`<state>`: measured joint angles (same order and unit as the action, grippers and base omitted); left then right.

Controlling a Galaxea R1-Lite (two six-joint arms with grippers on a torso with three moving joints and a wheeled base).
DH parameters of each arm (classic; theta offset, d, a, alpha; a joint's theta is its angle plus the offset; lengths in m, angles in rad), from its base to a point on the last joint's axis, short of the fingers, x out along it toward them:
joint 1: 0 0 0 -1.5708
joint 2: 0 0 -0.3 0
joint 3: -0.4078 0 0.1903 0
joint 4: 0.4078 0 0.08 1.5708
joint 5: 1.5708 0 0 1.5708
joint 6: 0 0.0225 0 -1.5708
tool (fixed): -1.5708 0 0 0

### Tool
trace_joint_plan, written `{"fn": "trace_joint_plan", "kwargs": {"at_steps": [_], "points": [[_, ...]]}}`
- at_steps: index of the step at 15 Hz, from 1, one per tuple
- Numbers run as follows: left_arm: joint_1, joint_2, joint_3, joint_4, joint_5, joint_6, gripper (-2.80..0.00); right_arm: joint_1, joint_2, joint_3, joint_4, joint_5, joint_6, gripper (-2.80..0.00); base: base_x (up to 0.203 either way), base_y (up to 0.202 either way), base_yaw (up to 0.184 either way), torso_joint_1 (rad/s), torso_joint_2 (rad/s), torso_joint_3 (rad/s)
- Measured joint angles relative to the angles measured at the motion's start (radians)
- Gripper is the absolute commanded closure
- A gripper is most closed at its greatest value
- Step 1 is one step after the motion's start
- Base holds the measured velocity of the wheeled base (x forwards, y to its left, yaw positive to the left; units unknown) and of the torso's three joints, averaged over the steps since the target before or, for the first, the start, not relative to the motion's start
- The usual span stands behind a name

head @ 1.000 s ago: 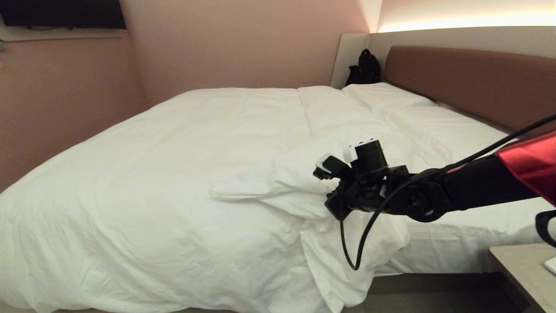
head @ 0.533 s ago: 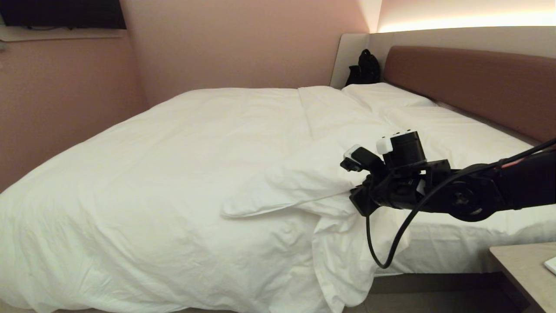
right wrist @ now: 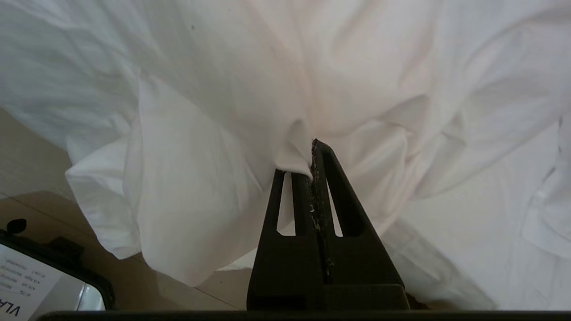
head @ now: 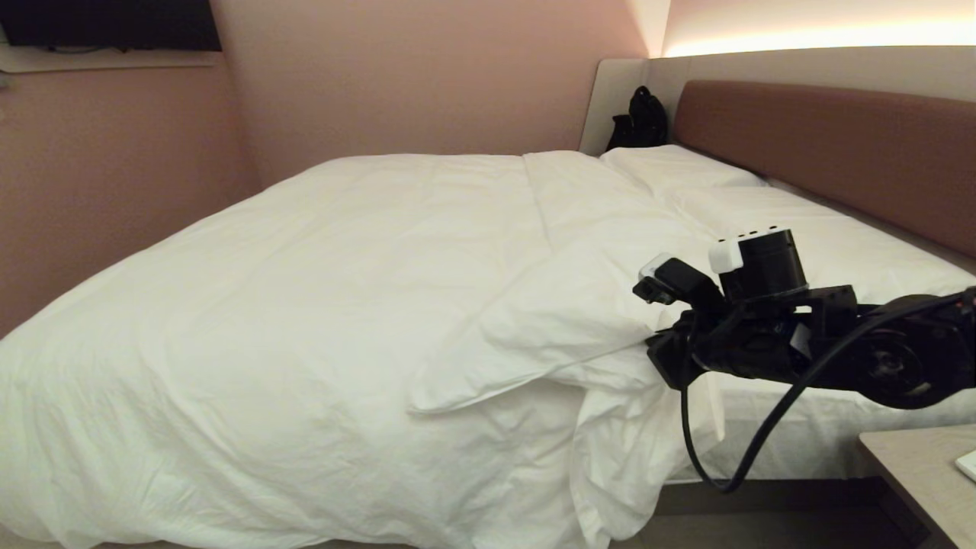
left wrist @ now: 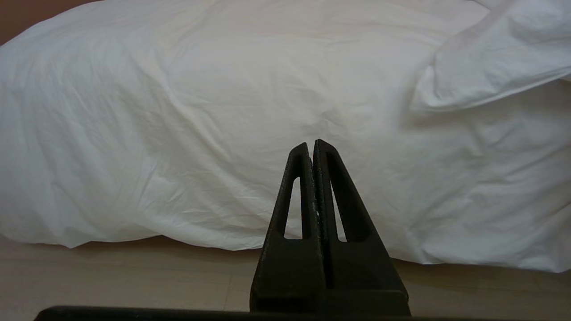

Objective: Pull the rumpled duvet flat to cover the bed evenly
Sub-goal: Flatten the corners of the folded blanket

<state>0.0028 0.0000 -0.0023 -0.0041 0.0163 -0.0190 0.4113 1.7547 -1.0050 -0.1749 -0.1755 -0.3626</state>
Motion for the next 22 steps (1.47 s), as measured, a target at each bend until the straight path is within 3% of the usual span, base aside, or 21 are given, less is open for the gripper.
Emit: {"fn": "trace_joint_plan", "kwargs": {"at_steps": [7, 16, 22], "points": [[0.0, 0.0, 0.0, 0.0, 0.0, 0.0, 0.0, -0.102, -0.137, 0.101, 0.0, 0.003, 0.011, 0.0, 0.0, 0.0, 0.0, 0.0, 0.0, 0.0], [0.0, 0.0, 0.0, 0.0, 0.0, 0.0, 0.0, -0.156, -0.34, 0.253, 0.009, 0.0, 0.015, 0.0, 0.0, 0.0, 0.0, 0.0, 0.0, 0.0], [0.0, 0.0, 0.0, 0.0, 0.0, 0.0, 0.0, -0.265, -0.41, 0.332, 0.008, 0.004, 0.027, 0.0, 0.0, 0.0, 0.0, 0.0, 0.0, 0.0]]}}
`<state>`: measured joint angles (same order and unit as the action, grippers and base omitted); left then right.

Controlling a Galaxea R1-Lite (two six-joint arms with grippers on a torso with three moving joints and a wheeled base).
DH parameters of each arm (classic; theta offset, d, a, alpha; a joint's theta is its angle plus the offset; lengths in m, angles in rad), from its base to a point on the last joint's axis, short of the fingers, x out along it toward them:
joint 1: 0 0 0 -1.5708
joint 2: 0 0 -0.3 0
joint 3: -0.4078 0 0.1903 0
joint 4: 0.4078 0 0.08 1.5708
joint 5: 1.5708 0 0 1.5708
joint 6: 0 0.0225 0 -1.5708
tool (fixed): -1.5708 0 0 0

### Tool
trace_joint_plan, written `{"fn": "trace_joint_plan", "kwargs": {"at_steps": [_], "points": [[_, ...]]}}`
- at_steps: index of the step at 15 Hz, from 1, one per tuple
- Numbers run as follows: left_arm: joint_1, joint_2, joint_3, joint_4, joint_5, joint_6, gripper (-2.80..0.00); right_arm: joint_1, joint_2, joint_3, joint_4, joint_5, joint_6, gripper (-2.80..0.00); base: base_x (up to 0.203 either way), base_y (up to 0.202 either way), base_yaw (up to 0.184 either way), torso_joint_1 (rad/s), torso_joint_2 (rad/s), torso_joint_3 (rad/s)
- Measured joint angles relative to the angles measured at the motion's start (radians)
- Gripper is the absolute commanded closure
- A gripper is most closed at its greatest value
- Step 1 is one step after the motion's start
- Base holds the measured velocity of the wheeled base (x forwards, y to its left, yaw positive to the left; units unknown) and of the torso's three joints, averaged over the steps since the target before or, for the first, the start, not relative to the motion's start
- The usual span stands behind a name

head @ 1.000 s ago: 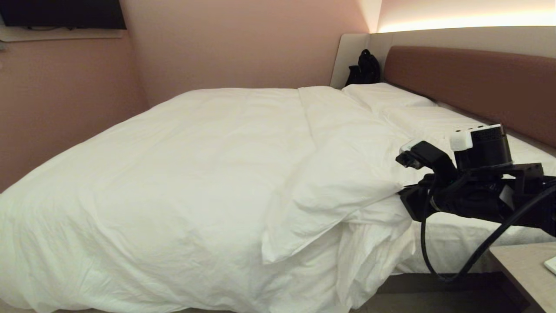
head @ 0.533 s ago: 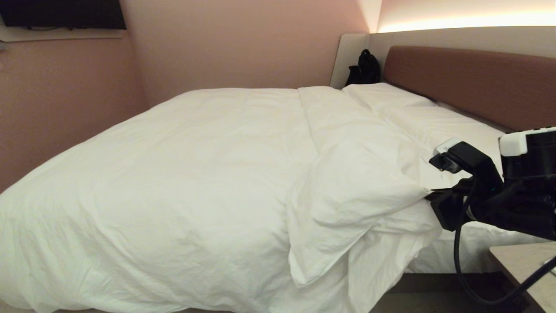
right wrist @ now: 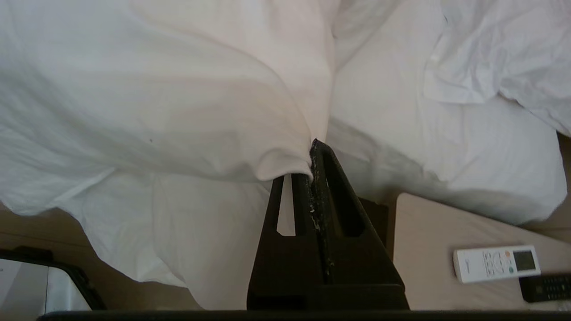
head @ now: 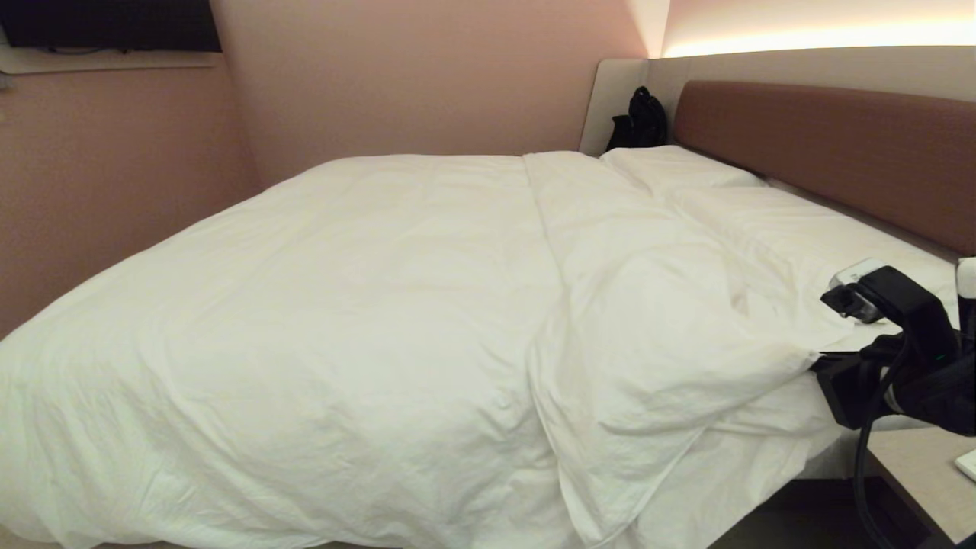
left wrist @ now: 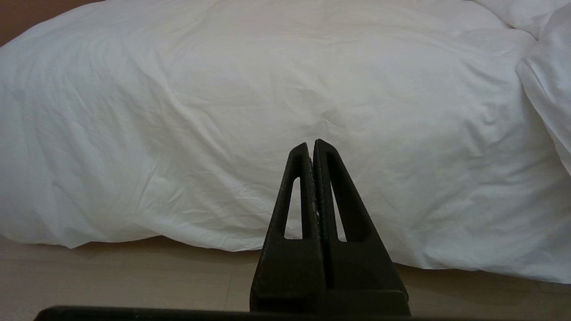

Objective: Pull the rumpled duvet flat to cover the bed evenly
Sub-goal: Flatten the corners of the folded blanket

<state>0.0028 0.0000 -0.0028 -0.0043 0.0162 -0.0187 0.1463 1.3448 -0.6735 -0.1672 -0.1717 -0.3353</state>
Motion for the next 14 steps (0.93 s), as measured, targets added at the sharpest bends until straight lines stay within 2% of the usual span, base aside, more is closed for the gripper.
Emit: {"fn": "trace_joint_plan", "kwargs": {"at_steps": [14], "points": [[0.0, 0.0, 0.0, 0.0, 0.0, 0.0, 0.0, -0.147, -0.079, 0.129, 0.001, 0.004, 0.0, 0.0, 0.0, 0.0, 0.0, 0.0, 0.0, 0.0]]}}
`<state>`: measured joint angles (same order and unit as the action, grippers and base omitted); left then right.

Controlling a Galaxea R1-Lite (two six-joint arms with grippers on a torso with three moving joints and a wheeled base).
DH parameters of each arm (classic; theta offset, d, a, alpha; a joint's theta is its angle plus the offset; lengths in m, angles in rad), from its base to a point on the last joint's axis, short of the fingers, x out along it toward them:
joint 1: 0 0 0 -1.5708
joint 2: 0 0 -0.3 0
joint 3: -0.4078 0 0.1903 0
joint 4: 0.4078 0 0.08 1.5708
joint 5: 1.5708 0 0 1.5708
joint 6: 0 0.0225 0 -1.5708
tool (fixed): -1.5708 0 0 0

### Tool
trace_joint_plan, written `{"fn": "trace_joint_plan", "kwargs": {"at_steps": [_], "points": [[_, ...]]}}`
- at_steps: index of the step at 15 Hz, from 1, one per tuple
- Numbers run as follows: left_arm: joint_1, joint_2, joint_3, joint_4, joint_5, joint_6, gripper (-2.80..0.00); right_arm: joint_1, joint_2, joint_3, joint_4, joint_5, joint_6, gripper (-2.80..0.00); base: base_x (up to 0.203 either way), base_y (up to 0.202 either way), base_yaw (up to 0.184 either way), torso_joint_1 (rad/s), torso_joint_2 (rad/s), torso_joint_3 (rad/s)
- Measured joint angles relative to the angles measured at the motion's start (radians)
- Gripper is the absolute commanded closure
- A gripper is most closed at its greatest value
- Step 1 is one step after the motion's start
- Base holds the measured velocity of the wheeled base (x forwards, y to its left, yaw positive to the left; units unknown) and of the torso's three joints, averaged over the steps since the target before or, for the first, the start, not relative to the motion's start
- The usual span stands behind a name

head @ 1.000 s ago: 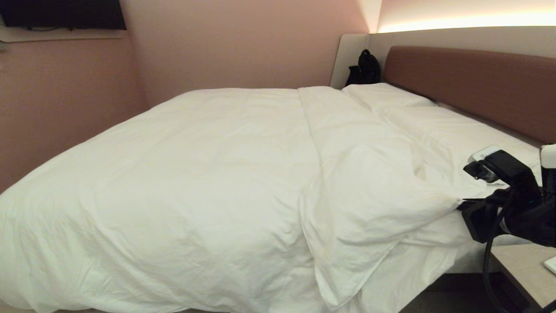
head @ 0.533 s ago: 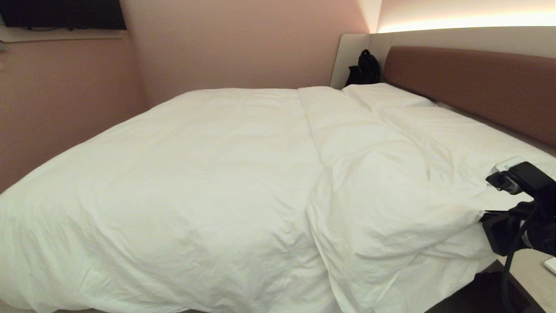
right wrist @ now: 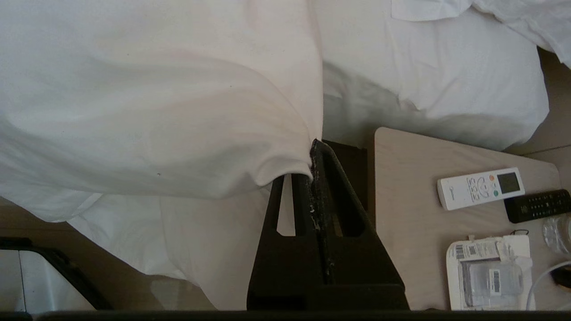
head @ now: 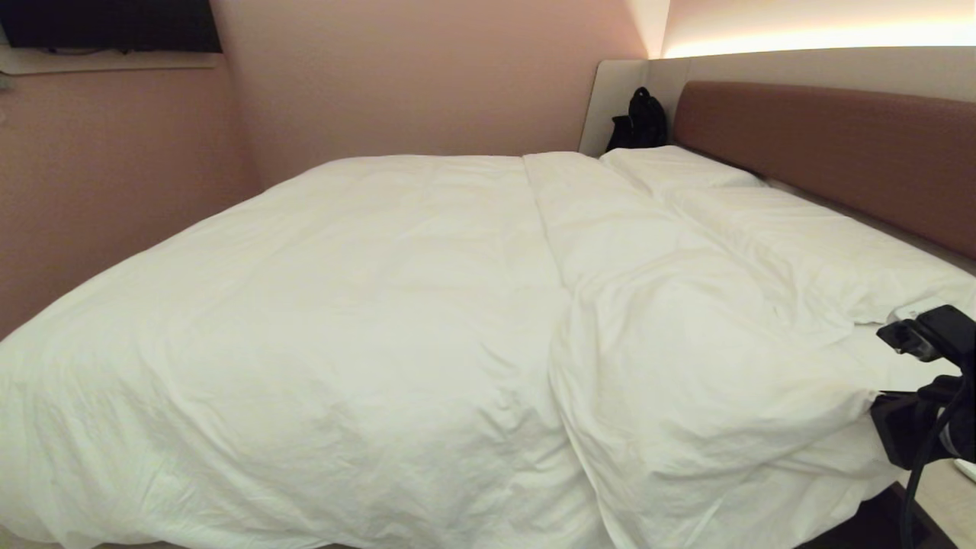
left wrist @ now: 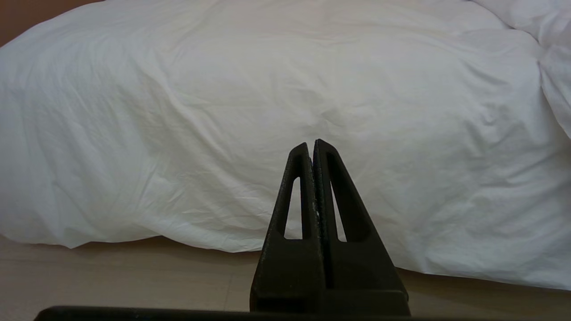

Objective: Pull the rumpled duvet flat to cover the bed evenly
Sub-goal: Flatten the corners of the folded blanket

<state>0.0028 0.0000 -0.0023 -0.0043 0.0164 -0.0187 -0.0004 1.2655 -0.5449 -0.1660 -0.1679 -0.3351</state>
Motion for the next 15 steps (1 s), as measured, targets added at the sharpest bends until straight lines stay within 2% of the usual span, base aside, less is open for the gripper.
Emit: {"fn": "trace_joint_plan", "kwargs": {"at_steps": [3, 4, 5, 11, 15], "points": [[0.0, 0.0, 0.0, 0.0, 0.0, 0.0, 0.0, -0.009, -0.001, 0.013, -0.001, 0.0, 0.0, 0.0, 0.0, 0.0, 0.0, 0.0, 0.0, 0.0], [0.0, 0.0, 0.0, 0.0, 0.0, 0.0, 0.0, -0.01, -0.001, 0.016, -0.001, 0.0, -0.001, -1.06, 0.0, 0.0, 0.0, 0.0, 0.0, 0.0], [0.0, 0.0, 0.0, 0.0, 0.0, 0.0, 0.0, -0.01, 0.0, 0.018, -0.001, 0.001, 0.0, -2.8, 0.0, 0.0, 0.0, 0.0, 0.0, 0.0], [0.0, 0.0, 0.0, 0.0, 0.0, 0.001, 0.0, -0.01, -0.022, 0.018, 0.004, 0.001, 0.0, -2.8, 0.0, 0.0, 0.0, 0.0, 0.0, 0.0], [0.0, 0.0, 0.0, 0.0, 0.0, 0.001, 0.0, -0.009, -0.144, -0.01, 0.044, 0.038, 0.029, -2.8, 0.0, 0.0, 0.0, 0.0, 0.0, 0.0]]}}
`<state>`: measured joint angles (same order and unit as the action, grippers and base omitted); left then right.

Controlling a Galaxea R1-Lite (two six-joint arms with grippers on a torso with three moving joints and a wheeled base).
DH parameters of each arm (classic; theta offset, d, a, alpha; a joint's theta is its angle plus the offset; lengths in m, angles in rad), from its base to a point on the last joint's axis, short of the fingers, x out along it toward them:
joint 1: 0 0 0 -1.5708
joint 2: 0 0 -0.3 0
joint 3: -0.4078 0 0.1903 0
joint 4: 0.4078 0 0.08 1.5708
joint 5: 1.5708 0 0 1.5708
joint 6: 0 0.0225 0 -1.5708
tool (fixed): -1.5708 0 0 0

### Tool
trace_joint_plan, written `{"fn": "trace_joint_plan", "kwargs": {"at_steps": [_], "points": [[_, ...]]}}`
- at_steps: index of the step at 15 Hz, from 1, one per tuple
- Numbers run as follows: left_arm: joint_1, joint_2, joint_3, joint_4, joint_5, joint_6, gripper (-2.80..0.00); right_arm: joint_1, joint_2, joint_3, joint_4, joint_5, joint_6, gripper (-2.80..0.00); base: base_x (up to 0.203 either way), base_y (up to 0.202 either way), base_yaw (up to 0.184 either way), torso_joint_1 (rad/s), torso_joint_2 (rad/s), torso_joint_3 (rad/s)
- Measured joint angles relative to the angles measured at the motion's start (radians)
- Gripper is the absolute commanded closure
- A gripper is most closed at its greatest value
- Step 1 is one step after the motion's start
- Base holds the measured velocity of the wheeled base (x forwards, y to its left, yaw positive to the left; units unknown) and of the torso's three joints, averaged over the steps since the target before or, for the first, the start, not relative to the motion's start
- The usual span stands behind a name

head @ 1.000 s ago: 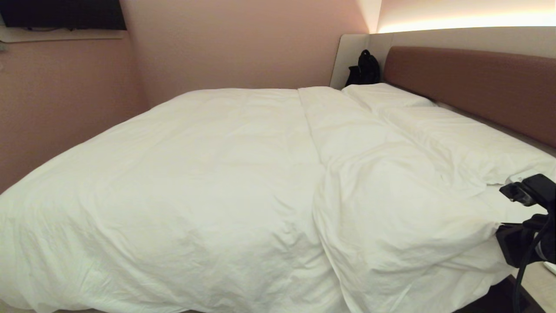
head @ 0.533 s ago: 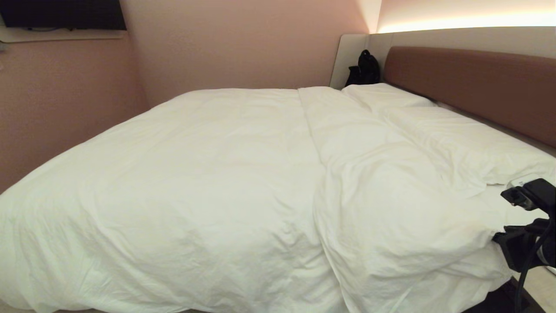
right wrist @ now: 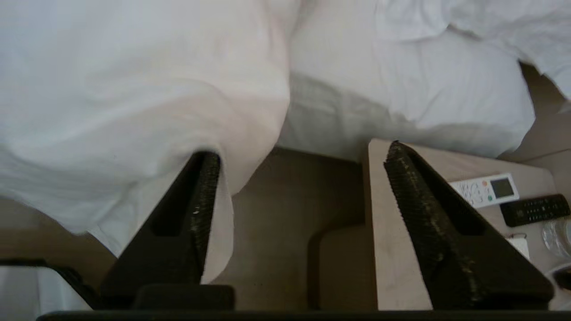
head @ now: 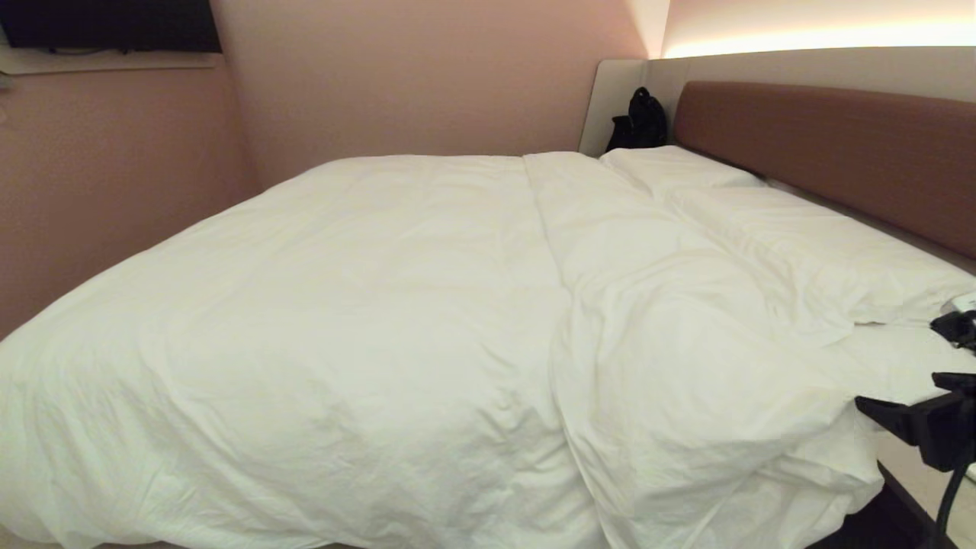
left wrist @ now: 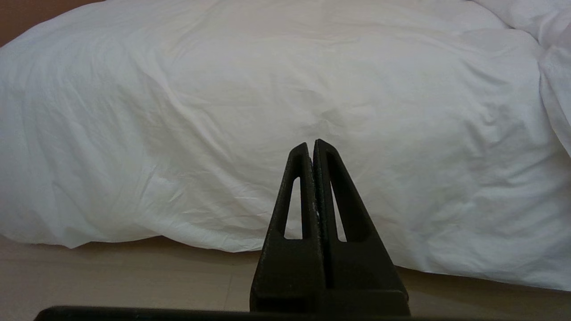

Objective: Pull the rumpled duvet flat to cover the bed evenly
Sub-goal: Flatten the corners of the folded blanket

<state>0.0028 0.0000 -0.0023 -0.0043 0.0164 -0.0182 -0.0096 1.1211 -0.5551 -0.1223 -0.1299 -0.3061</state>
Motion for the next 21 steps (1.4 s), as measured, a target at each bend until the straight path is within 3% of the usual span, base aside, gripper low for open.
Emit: {"fn": "trace_joint_plan", "kwargs": {"at_steps": [6, 10, 11, 16, 21], "points": [[0.0, 0.0, 0.0, 0.0, 0.0, 0.0, 0.0, 0.001, -0.175, -0.324, 0.181, 0.164, 0.147, -2.8, 0.0, 0.0, 0.0, 0.0, 0.0, 0.0], [0.0, 0.0, 0.0, 0.0, 0.0, 0.0, 0.0, 0.0, -0.15, -0.409, 0.355, 0.255, 0.24, -2.8, 0.0, 0.0, 0.0, 0.0, 0.0, 0.0], [0.0, 0.0, 0.0, 0.0, 0.0, -0.001, 0.0, 0.0, -0.135, -0.42, 0.388, 0.268, 0.261, 0.0, 0.0, 0.0, 0.0, 0.0, 0.0, 0.0], [0.0, 0.0, 0.0, 0.0, 0.0, 0.0, 0.0, -0.017, 0.004, -0.5, 0.491, 0.283, 0.345, 0.0, 0.0, 0.0, 0.0, 0.0, 0.0, 0.0], [0.0, 0.0, 0.0, 0.0, 0.0, -0.001, 0.0, -0.035, 0.223, -0.676, 0.504, 0.295, 0.407, 0.0, 0.0, 0.0, 0.0, 0.0, 0.0, 0.0]]}}
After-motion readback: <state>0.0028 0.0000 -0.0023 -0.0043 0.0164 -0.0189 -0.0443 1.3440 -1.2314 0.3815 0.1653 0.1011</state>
